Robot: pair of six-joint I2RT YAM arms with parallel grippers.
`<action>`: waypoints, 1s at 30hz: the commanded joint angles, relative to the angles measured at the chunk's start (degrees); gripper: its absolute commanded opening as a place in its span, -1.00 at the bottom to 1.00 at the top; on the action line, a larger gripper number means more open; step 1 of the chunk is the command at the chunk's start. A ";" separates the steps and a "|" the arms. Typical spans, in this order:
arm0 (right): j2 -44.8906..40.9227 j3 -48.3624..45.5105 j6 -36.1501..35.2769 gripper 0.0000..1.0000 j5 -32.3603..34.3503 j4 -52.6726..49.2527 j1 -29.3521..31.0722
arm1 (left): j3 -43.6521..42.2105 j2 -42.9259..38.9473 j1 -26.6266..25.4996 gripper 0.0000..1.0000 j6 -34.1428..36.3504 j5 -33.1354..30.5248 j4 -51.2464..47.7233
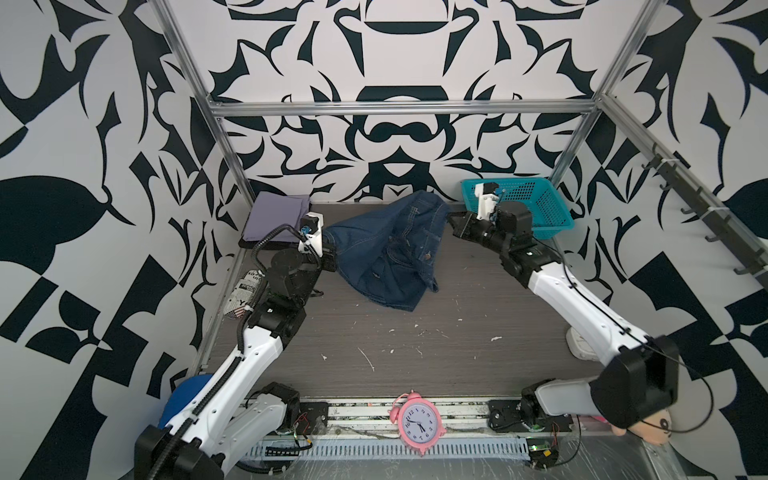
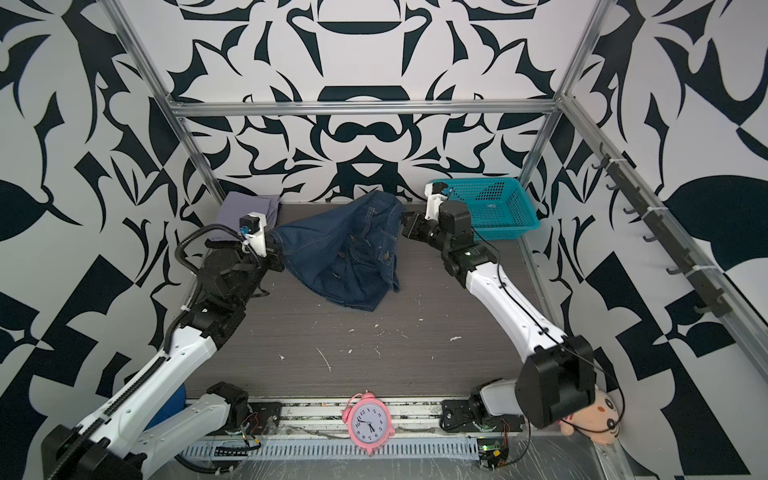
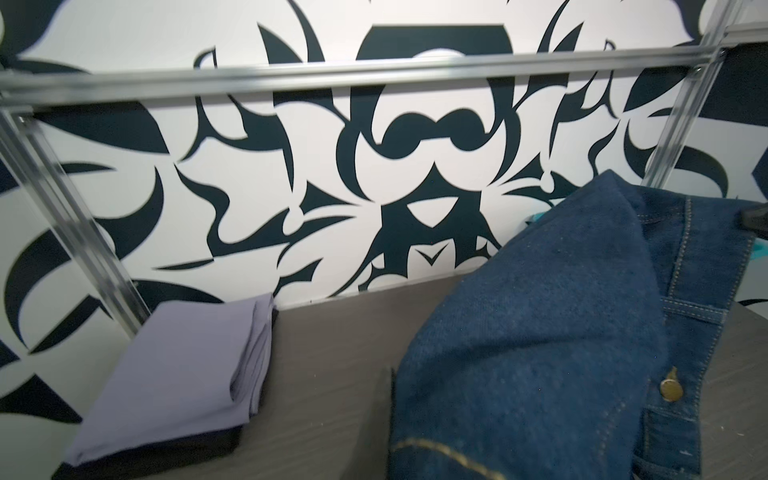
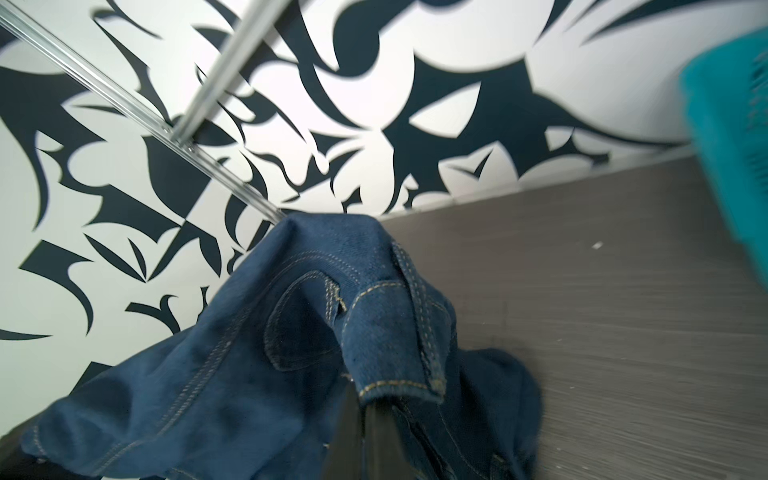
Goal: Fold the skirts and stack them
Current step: 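Lift the denim skirt with both grippers and stretch it out between them, then lay the stretched denim skirt flat on the table with both grippers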
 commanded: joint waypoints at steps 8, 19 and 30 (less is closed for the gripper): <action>-19.35 5.01 -11.18 -1.00 8.95 -14.75 -0.04 | 8.70 -10.11 0.40 -1.00 3.03 1.38 -12.35; -30.43 5.97 -11.01 -1.00 8.76 -23.17 -0.04 | 16.31 -14.36 0.38 -1.00 1.53 3.56 -21.96; -12.36 6.79 -10.24 -1.00 16.72 -16.37 -0.07 | 24.52 14.91 17.65 -1.00 -5.79 23.82 -13.00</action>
